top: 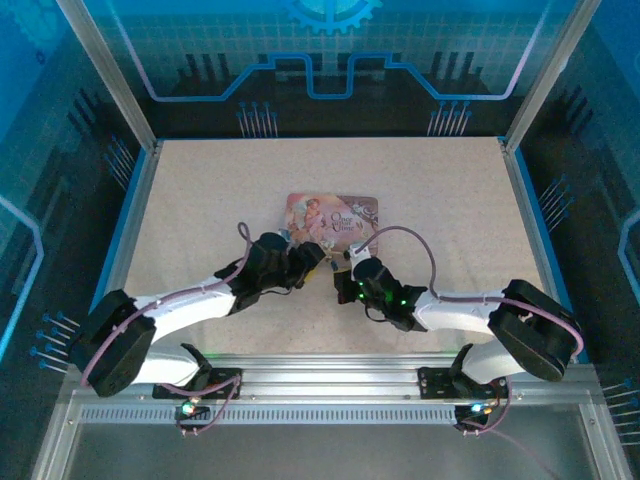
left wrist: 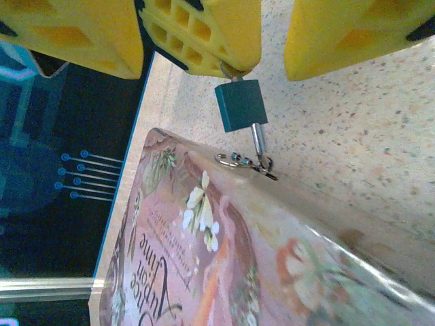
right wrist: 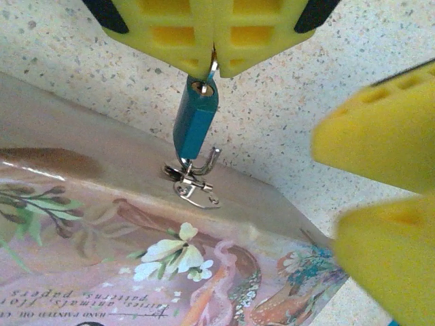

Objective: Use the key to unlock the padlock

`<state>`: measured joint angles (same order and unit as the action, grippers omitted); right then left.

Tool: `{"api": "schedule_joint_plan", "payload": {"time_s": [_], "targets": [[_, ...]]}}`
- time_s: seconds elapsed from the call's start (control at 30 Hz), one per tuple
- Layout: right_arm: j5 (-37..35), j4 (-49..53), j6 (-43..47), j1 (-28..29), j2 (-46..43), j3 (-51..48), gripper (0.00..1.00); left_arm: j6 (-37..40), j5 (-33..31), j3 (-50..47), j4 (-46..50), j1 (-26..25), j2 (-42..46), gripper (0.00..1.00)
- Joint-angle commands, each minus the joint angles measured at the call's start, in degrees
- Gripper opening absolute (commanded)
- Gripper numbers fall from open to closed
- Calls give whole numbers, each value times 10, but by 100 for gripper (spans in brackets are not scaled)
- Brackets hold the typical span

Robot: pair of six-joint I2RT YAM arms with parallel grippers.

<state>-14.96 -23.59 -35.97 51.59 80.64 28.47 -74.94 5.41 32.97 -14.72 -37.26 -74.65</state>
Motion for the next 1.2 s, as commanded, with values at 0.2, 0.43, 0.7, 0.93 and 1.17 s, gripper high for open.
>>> {"api": "schedule_joint_plan", "payload": {"time_s": [0.2,0.43,0.7,0.93,1.17], "targets": [[85,-38,-145,-44,4,-38,0,114,-2,32,158,66,70,70],[132,-47,-202,-64,23,-37,1,146,14,39,180,114,73,74],[160,-60,-226,-73,68,-27,2,164,20,43,193,136,77,75],[177,-84,-234,-78,103,-26,3,170,22,42,204,153,89,76],[185,-91,-229,-79,119,-29,11,184,20,40,222,166,102,78]]}}
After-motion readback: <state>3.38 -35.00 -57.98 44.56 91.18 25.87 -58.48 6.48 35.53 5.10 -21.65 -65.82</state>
